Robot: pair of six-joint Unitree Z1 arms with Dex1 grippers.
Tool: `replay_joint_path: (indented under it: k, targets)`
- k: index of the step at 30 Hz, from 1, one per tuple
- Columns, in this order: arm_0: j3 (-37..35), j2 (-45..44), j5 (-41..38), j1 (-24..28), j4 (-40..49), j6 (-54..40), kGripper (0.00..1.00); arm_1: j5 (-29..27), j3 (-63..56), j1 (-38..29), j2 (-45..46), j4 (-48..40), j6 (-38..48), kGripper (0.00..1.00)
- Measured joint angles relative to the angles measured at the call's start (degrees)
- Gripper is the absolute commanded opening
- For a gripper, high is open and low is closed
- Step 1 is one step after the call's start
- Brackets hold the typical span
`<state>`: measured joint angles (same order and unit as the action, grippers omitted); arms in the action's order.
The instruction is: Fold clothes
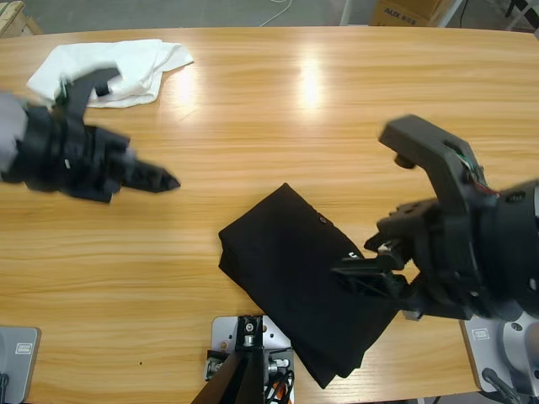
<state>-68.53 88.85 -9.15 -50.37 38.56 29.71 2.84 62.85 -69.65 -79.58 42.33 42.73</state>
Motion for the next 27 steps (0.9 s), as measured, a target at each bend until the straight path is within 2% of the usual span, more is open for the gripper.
replay_joint_path:
  k: [1, 2, 3, 4, 5, 6, 7, 8, 10, 11, 15, 19, 23, 27]
  targets:
    - [-2.35, 0.95, -0.67, -0.01, 1.21, 0.0, 0.0, 0.62, -2.78, 0.0, 0.6, -2.4, 1.45, 0.0]
    - [-4.63, 2.24, -1.96, -0.03, 2.12, -0.01, 0.139, 1.25, -5.4, 0.0, 0.93, -4.49, 2.86, 0.0]
    - [-6.99, 3.97, -3.32, -0.13, 2.89, -0.03, 0.43, 1.75, -7.69, 0.0, 1.17, -6.09, 4.29, 0.0]
    - [-9.01, 5.61, -4.12, -0.39, 3.35, -0.25, 0.508, 2.19, -9.75, 0.0, 1.34, -7.18, 5.65, 0.0]
    - [-10.74, 7.18, -4.66, -0.77, 3.7, -1.12, 0.522, 2.7, -11.43, 0.0, 1.39, -7.9, 6.86, 0.0]
    - [-12.24, 8.62, -5.08, -1.22, 3.95, -2.34, 0.729, 3.15, -12.88, 0.0, 1.39, -8.34, 7.88, 0.0]
    - [-13.53, 9.94, -5.2, -1.67, 4.1, -3.58, 0.862, 3.48, -13.73, 0.0, 1.39, -8.54, 8.39, 0.0]
    - [-14.41, 10.86, -5.2, -2.02, 4.2, -4.58, 0.884, 3.8, -14.2, 0.0, 1.33, -8.63, 8.76, 0.011]
    - [-15.61, 11.97, -4.43, -2.93, 4.92, -7.41, 0.97, 4.04, -14.51, 0.0, 0.89, -8.54, 9.38, 0.802]
    - [-16.63, 12.41, -3.59, -3.75, 6.13, -9.64, 0.991, 4.03, -14.52, 0.0, 0.61, -8.21, 9.75, 0.975]
    - [-20.83, 14.22, 1.16, -8.6, 13.11, -14.98, 0.995, 1.21, -14.49, 0.0, 0.67, -4.1, 12.18, 1.0]
    - [-25.02, 16.35, 3.74, -13.8, 16.3, -10.34, 1.0, -1.9, -14.41, 0.0, 1.67, 2.02, 14.38, 1.0]
    - [-35.34, 22.98, 3.93, -19.01, 22.57, -8.33, 1.0, -2.96, -14.41, 0.0, 3.22, 3.89, 14.96, 1.0]
    - [-39.99, 28.93, 3.92, -20.89, 26.41, -7.32, 0.982, -3.07, -14.41, 0.0, 4.75, 4.59, 15.18, 1.0]
